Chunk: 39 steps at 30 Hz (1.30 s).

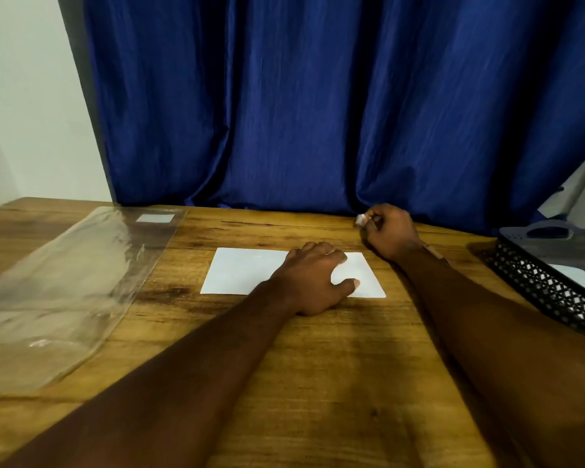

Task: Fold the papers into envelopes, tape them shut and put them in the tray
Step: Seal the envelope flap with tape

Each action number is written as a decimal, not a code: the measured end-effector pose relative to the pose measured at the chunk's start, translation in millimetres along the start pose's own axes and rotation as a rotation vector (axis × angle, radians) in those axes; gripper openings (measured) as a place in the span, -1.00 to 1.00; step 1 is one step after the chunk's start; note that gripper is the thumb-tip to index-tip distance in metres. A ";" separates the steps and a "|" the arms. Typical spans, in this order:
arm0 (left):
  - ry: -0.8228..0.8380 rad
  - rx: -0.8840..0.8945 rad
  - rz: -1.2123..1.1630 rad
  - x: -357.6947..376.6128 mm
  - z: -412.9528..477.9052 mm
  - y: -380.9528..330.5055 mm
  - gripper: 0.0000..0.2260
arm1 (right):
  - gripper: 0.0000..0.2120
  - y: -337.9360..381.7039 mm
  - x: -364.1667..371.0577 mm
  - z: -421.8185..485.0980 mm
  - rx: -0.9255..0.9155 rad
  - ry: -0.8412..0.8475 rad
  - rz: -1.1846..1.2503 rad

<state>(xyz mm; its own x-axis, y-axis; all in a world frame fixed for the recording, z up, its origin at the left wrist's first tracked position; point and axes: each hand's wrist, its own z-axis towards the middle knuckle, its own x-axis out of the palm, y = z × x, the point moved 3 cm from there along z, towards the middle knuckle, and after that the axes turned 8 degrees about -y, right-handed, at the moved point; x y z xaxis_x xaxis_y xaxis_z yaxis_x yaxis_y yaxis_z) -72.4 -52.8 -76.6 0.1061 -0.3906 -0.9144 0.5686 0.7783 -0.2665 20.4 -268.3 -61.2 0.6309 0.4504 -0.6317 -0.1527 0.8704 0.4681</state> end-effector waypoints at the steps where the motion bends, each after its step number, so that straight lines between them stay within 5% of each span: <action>1: 0.000 0.000 -0.001 0.5 -0.2 1.1 -0.41 | -0.88 1.8 -2.8 -0.4 -0.031 -0.042 0.019; 6: 0.018 -0.011 0.001 -0.2 -1.6 0.7 -0.41 | -0.88 8.5 -21.9 -13.6 -0.120 -0.156 0.076; 15: 0.022 -0.023 -0.039 -3.4 -5.9 -1.8 -0.42 | -0.85 17.5 -50.1 -63.2 -0.225 0.042 0.049; 39: -0.006 -0.020 -0.066 4.8 -0.8 5.0 -0.42 | -0.79 42.9 -53.6 -85.6 -0.421 0.184 -0.118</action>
<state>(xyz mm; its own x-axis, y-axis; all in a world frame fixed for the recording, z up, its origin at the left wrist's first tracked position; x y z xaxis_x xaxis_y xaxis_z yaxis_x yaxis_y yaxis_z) -69.8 -50.4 -82.5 0.0742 -0.4441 -0.8929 0.5581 0.7605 -0.3319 -85.1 -238.0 -60.2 0.5232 0.3384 -0.7821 -0.4073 0.9055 0.1193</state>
